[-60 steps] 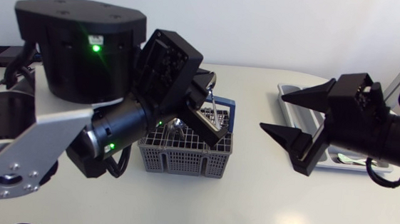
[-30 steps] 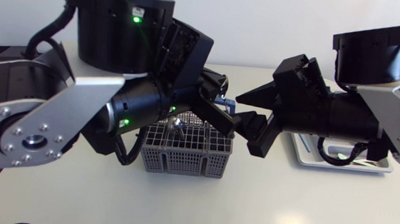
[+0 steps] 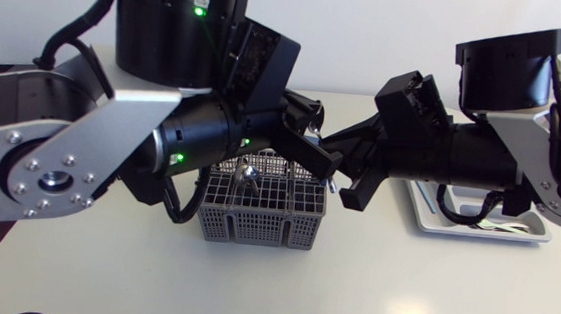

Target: Transfer all utensils from the basket to the drawer tray.

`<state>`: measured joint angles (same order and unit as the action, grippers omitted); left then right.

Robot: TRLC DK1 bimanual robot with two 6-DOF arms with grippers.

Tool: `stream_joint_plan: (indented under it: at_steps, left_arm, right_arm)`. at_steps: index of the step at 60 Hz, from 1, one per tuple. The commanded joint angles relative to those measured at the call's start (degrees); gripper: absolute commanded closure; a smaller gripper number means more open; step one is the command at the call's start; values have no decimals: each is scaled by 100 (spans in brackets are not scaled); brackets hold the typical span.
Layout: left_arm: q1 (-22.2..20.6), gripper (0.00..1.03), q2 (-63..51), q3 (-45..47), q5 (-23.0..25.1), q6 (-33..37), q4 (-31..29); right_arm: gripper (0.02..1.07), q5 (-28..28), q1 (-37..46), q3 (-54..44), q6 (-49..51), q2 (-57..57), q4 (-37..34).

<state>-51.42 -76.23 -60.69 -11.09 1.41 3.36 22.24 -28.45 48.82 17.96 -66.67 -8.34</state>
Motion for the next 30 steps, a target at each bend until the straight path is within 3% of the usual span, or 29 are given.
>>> stream_joint_plan:
  at_steps: [1, 13, 26, 30]
  left_arm:
    - [53, 100, -112, -198, 72, -176, -28]
    - [53, 99, -129, -233, 107, -211, -72]
    - [246, 62, -112, -585, 151, -211, -239]
    - [369, 58, -112, -743, 151, -211, -327]
  right_arm:
    - [100, -18, -3, 119, -170, -83, 78]
    - [101, 70, 6, 110, -170, -83, 25]
    - [102, 351, 217, 66, -152, -65, -115]
    - [102, 457, 340, 49, -126, -39, -168]
